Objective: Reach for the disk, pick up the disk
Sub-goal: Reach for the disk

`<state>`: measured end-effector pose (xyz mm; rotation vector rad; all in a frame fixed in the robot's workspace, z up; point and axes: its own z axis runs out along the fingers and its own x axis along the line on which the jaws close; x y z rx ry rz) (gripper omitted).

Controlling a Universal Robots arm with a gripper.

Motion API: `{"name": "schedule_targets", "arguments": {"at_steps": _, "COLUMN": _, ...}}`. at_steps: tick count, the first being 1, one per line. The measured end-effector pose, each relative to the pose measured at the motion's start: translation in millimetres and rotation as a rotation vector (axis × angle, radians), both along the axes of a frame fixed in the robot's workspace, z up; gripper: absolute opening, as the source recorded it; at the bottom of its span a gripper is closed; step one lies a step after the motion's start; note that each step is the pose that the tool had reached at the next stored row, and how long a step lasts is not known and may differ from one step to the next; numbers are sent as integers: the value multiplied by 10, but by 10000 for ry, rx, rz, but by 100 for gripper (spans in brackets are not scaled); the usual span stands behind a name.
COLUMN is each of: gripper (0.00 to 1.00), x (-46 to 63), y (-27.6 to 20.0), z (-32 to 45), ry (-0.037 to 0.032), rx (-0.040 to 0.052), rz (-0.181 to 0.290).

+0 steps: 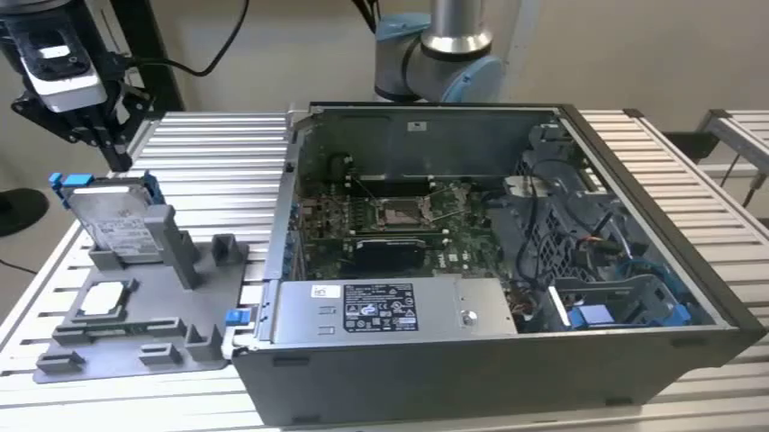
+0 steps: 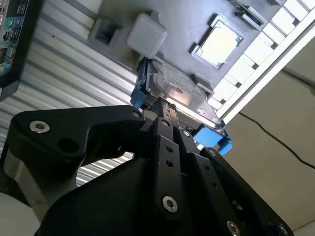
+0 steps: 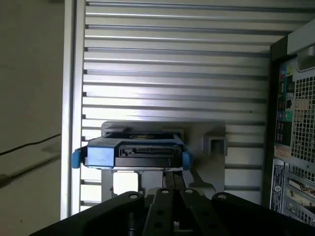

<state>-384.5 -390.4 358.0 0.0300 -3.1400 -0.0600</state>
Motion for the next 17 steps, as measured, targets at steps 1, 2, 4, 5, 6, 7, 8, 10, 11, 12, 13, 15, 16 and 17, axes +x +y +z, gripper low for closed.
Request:
{"name": "schedule_targets", "arguments": {"at_steps": 1, "gripper": 0, "x": 0, "y": 0, "z": 0, "ry": 0, "rx": 0, "rz": 0}}
{"name": "schedule_targets", "arguments": {"at_steps": 2, "gripper": 0, "x": 0, "y": 0, "z": 0, "ry": 0, "rx": 0, "rz": 0}}
{"name": "schedule_targets", "arguments": {"at_steps": 4, "gripper": 0, "x": 0, "y": 0, "z": 0, "ry": 0, "rx": 0, "rz": 0}}
{"name": "schedule_targets", "arguments": {"at_steps": 5, "gripper": 0, "x": -1, "y": 0, "z": 0, "ry": 0, "rx": 0, "rz": 0}}
{"name": "schedule_targets", "arguments": {"at_steps": 6, "gripper": 0, "x": -6, "y": 5, "z": 0, "ry": 1, "rx": -1, "rz": -2}}
{"name": "schedule_targets", "arguments": {"at_steps": 7, "gripper": 0, "x": -21, "y": 14, "z": 1, "ry": 2, "rx": -1, "rz": -2}}
{"name": "schedule_targets", "arguments": {"at_steps": 8, "gripper": 0, "x": -46, "y": 24, "z": 1, "ry": 2, "rx": -1, "rz": -1}}
{"name": "schedule_targets", "arguments": {"at_steps": 10, "gripper": 0, "x": -115, "y": 44, "z": 0, "ry": 1, "rx": -1, "rz": 0}}
{"name": "schedule_targets", "arguments": {"at_steps": 11, "gripper": 0, "x": -151, "y": 53, "z": 0, "ry": 0, "rx": 0, "rz": 0}}
{"name": "schedule_targets", "arguments": {"at_steps": 12, "gripper": 0, "x": -194, "y": 66, "z": 0, "ry": 1, "rx": 0, "rz": 1}}
{"name": "schedule_targets", "arguments": {"at_steps": 13, "gripper": 0, "x": -236, "y": 77, "z": 0, "ry": 0, "rx": 0, "rz": 0}}
{"name": "schedule_targets", "arguments": {"at_steps": 15, "gripper": 0, "x": -315, "y": 100, "z": 0, "ry": 1, "rx": 0, "rz": 0}}
{"name": "schedule_targets", "arguments": {"at_steps": 16, "gripper": 0, "x": -355, "y": 112, "z": 1, "ry": 1, "rx": -1, "rz": 1}}
{"name": "schedule_targets", "arguments": {"at_steps": 17, "gripper": 0, "x": -391, "y": 123, "z": 0, "ry": 0, "rx": 0, "rz": 1}}
